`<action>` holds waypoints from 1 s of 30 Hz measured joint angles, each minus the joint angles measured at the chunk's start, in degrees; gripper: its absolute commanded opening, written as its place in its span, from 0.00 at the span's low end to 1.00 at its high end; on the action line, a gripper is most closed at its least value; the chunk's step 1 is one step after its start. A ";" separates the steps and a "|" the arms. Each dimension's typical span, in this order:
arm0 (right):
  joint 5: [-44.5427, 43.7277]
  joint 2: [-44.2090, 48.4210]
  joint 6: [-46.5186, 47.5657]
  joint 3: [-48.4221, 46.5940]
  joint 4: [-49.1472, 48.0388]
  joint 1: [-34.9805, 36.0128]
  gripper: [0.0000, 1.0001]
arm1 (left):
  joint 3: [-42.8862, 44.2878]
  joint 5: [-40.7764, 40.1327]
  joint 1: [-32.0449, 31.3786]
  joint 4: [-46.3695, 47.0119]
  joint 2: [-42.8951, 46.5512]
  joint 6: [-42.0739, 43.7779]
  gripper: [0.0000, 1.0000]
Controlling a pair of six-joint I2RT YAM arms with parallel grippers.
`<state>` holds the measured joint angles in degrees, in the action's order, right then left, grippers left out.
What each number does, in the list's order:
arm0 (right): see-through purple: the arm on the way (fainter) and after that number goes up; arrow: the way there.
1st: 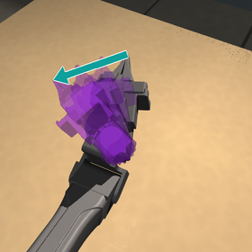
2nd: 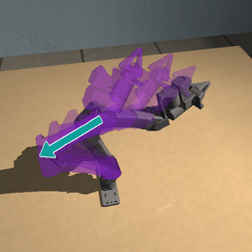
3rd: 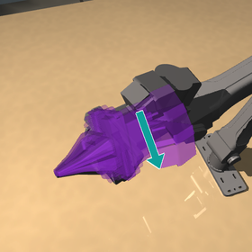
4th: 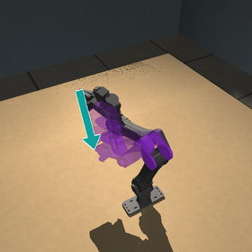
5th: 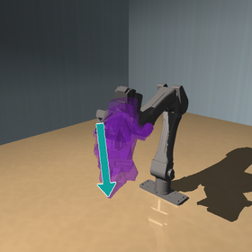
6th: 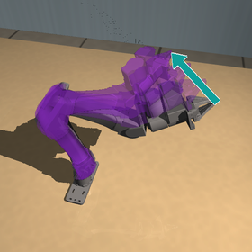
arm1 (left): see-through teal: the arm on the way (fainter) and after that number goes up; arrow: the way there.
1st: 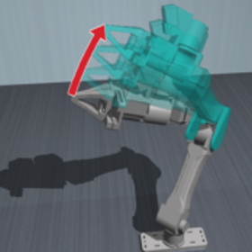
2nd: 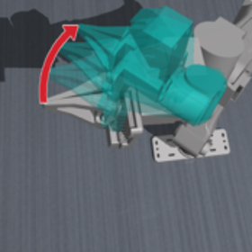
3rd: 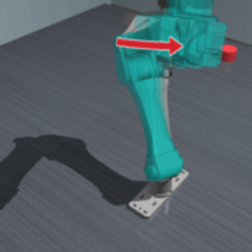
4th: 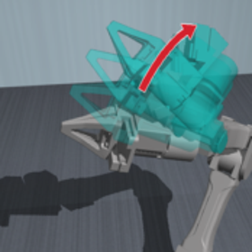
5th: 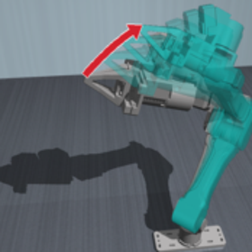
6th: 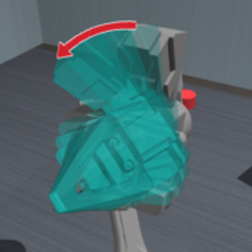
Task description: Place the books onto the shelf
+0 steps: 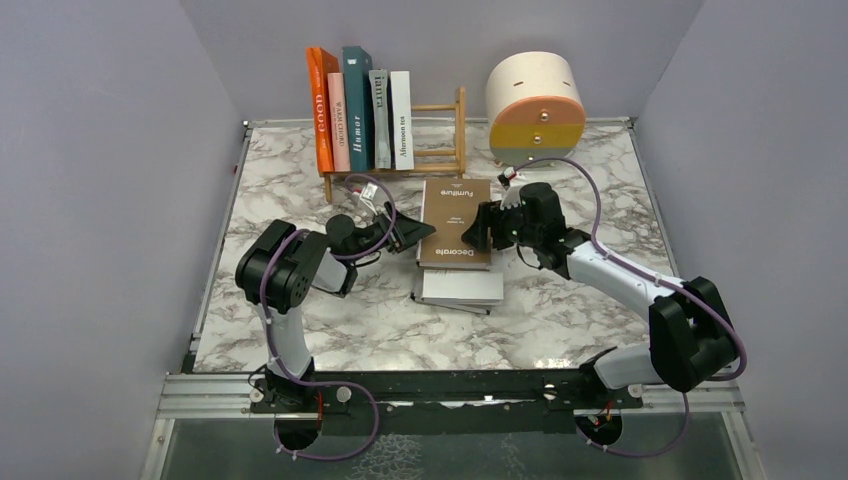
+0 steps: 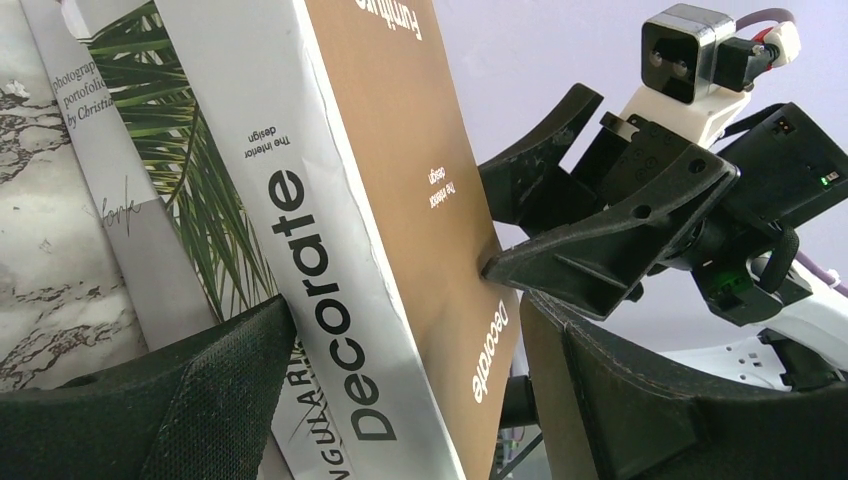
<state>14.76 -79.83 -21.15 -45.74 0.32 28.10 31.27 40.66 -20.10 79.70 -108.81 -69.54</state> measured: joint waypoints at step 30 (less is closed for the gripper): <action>2.71 0.68 0.83 0.17 -2.73 3.30 0.66 | 2.75 0.50 -0.13 -2.36 -1.44 -0.15 0.49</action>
<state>17.47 -79.15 -20.32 -45.56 -2.42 31.40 34.02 41.17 -20.23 77.34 -110.26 -69.69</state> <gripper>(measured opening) 0.659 0.548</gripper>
